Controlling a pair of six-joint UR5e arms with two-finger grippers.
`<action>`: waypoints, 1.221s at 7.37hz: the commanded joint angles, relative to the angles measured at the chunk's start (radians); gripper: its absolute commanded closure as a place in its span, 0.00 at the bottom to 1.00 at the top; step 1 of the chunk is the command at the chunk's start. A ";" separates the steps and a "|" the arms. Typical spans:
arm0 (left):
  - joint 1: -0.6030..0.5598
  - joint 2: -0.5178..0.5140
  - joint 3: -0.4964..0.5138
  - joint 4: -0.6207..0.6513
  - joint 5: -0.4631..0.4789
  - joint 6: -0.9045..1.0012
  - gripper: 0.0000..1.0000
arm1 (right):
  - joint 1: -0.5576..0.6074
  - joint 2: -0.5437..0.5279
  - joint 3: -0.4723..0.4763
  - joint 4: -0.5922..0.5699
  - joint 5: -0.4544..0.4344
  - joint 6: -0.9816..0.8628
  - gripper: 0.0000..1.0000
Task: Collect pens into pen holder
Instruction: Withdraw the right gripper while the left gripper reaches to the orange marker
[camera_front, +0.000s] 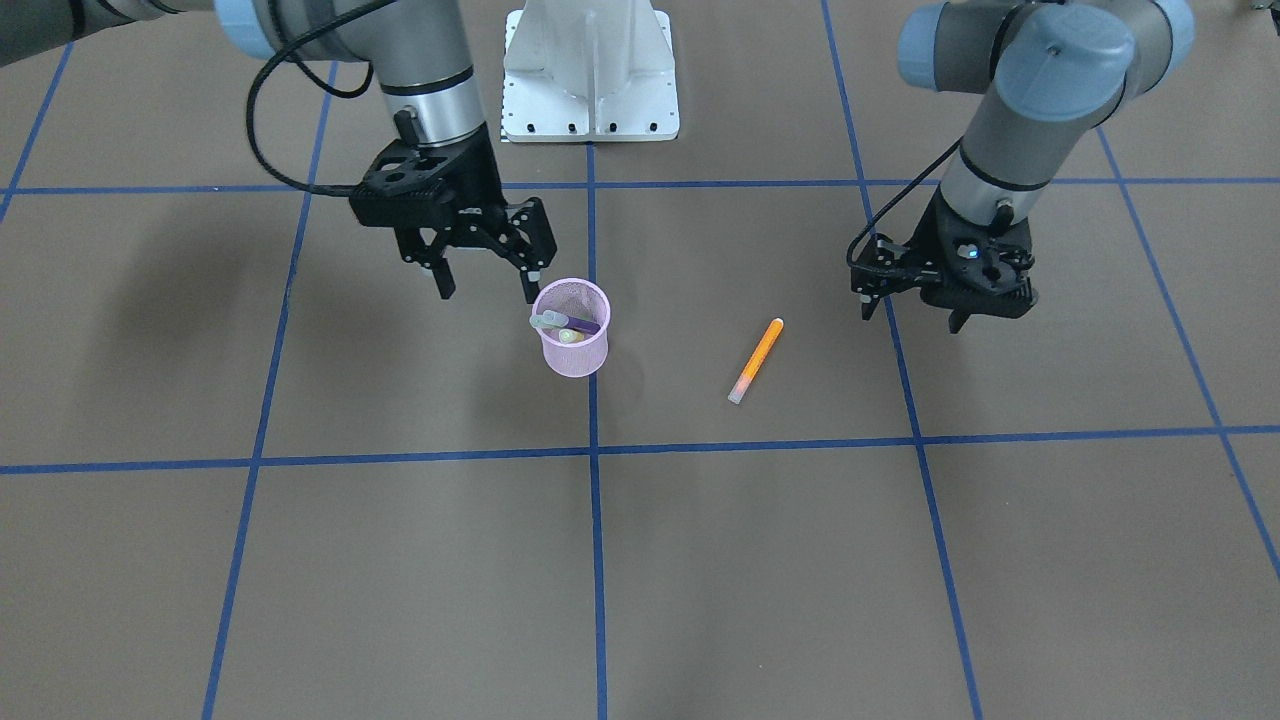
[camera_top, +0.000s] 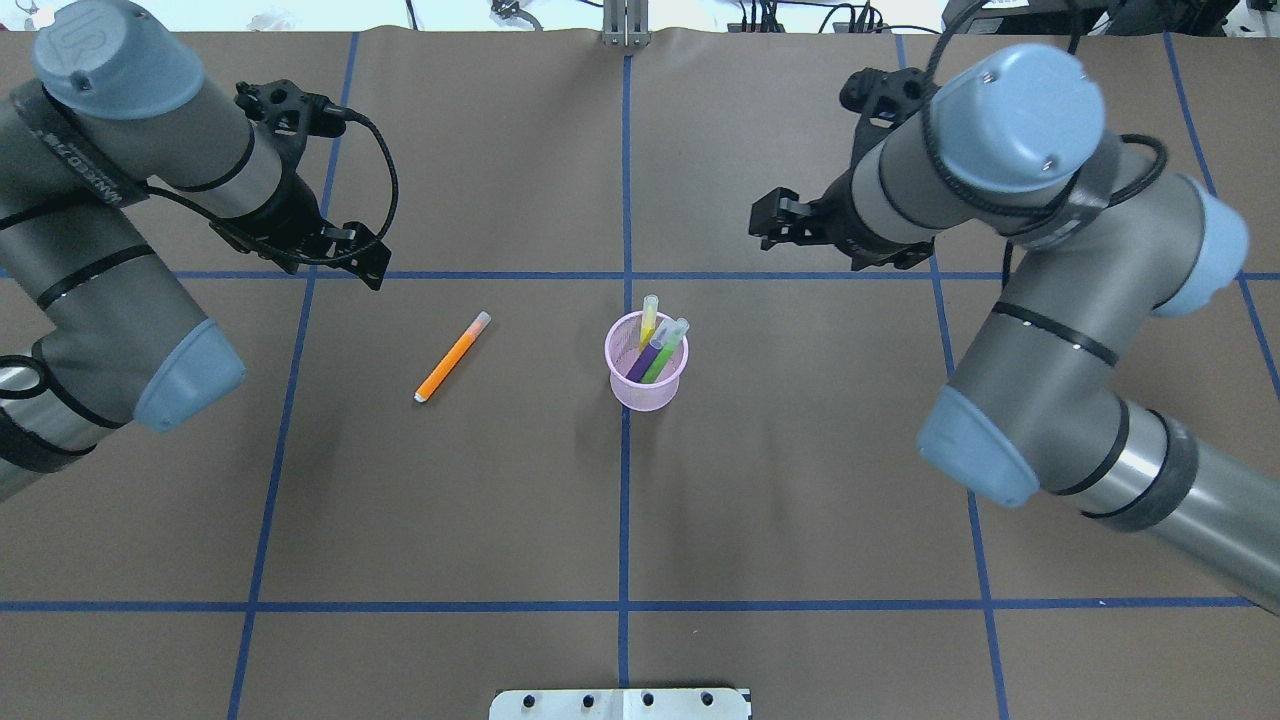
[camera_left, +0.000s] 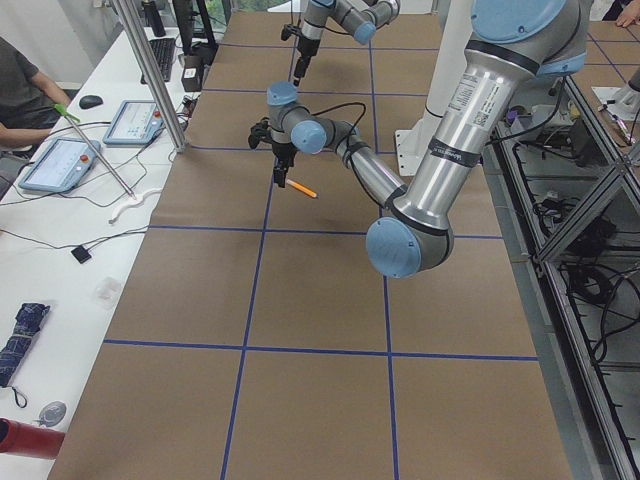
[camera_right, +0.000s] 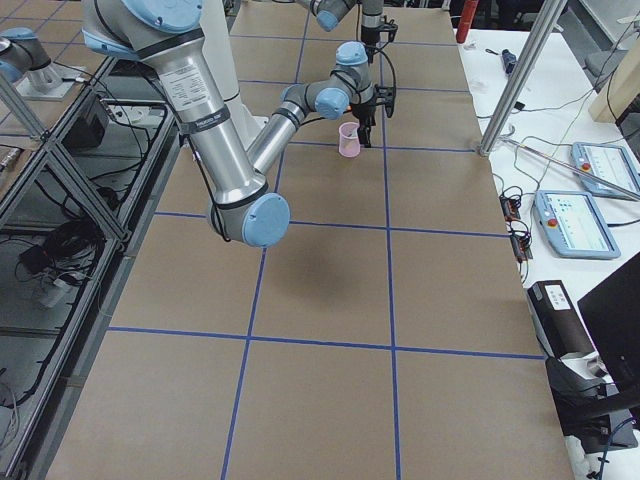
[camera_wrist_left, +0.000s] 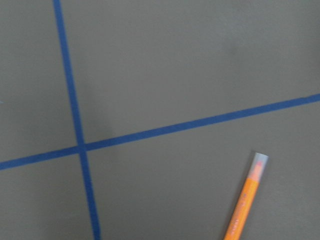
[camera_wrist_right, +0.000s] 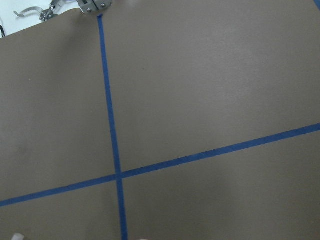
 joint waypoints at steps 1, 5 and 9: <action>0.055 -0.122 0.136 0.077 -0.018 0.156 0.08 | 0.163 -0.147 -0.011 -0.001 0.225 -0.261 0.02; 0.159 -0.299 0.334 0.196 0.072 0.373 0.21 | 0.286 -0.255 -0.082 -0.001 0.309 -0.541 0.02; 0.169 -0.313 0.397 0.187 0.115 0.488 0.36 | 0.288 -0.266 -0.085 0.007 0.304 -0.551 0.02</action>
